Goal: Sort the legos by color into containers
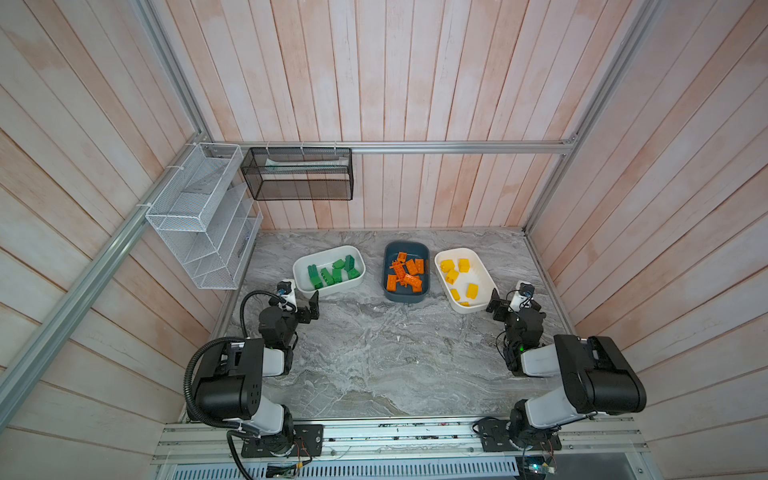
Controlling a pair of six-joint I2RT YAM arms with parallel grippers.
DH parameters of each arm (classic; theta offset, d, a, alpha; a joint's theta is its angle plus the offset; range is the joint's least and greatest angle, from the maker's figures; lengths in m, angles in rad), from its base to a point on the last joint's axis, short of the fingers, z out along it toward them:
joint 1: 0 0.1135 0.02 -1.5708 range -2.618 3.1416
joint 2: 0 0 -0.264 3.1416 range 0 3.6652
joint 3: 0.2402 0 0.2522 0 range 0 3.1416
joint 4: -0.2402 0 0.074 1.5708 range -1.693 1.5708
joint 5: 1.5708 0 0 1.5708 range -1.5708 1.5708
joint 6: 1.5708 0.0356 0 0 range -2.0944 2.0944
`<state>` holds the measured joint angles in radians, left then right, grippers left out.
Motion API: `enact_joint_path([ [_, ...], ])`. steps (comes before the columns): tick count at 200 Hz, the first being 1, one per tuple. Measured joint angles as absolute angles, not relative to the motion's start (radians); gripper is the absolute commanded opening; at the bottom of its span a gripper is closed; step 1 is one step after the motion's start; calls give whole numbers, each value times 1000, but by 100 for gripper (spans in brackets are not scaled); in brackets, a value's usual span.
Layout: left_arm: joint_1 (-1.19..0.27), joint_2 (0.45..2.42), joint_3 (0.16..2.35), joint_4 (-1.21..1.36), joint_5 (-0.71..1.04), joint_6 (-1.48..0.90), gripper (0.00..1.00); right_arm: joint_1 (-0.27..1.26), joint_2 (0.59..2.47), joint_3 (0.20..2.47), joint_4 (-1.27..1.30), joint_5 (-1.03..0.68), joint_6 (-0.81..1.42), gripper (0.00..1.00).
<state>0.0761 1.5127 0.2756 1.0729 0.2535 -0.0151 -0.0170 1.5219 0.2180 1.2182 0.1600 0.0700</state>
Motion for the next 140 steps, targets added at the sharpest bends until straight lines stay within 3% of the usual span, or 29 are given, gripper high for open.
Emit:
enact_joint_path([
  [140, 76, 1459, 279, 1026, 287, 0, 100, -15, 1522, 220, 1215, 160, 67, 98],
])
